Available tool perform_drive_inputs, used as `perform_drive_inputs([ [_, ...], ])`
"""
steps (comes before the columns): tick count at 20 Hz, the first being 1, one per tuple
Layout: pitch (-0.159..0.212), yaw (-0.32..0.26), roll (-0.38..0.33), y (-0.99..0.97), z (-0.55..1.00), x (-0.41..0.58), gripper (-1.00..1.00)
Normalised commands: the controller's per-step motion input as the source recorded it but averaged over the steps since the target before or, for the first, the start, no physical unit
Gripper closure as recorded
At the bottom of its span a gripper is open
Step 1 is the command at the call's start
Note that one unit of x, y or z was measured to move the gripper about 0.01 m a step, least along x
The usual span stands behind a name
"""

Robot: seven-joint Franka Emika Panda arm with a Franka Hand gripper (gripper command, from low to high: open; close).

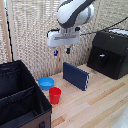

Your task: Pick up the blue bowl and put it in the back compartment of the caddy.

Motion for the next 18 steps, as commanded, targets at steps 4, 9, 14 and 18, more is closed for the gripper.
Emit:
perform_drive_inputs([
  [4,0.015,0.001,-0.034,0.13,-0.12,0.584,-1.0],
  [9,0.018,0.007,-0.03,0.13,-0.16,0.563,-1.0],
  [14,0.088,0.023,-0.051,0.13,-0.28,0.369,-1.0],
  [18,0.082,0.014,-0.058,0.12,-0.4,0.304,-1.0],
])
